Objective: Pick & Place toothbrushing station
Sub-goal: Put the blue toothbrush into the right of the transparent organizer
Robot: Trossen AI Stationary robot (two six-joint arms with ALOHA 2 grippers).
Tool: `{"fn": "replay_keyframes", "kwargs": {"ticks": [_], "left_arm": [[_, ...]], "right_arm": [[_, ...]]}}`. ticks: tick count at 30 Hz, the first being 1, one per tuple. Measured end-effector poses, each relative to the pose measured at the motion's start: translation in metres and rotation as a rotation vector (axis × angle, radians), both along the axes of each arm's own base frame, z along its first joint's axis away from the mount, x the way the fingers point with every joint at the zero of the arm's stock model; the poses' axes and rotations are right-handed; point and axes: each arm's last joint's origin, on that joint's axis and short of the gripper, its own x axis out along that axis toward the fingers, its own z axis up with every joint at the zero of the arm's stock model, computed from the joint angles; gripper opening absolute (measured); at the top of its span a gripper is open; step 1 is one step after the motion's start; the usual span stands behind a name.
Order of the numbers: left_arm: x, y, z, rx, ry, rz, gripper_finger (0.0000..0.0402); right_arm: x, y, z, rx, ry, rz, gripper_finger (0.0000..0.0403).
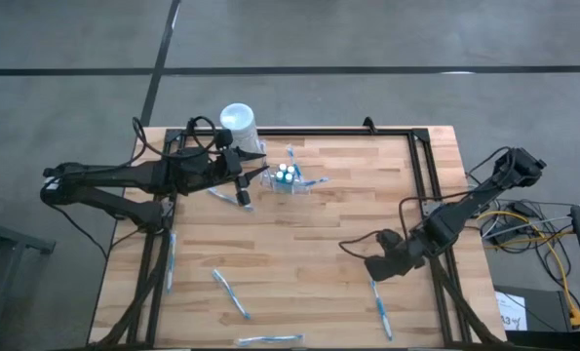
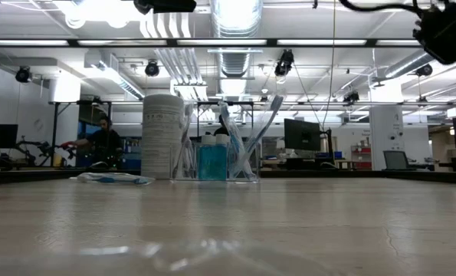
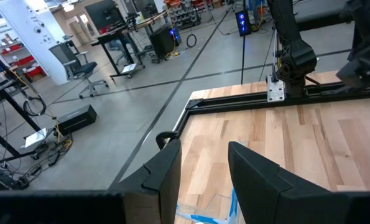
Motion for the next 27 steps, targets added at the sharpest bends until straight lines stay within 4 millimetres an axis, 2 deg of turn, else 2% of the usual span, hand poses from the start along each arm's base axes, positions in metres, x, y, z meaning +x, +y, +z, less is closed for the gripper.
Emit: {"fn": "replay_keyframes", "kwargs": {"ticks": [5,13,23,27], "left_arm": [[0.0,0.0,0.0,0.0,0.0,0.0,0.0138],[0.0,0.0,0.0,0.0,0.0,0.0,0.0138],[0.0,0.0,0.0,0.0,0.005,0.0,0.0138],[0.0,0.0,-0.001,0.0,0.005,0.0,0.0138]], "right_arm": [[-0.003,-0.002,-0.011,-0.014,0.025,-0.005,0.0074],[-0.002,-0.002,-0.014,-0.031,0.01,-0.02,0.0086],[0.005,0.009,-0.027,-0.044,0.036,0.006,0.0144],[0.01,0.015,-0.038,-0.043,0.065,0.023,0.0156]]}}
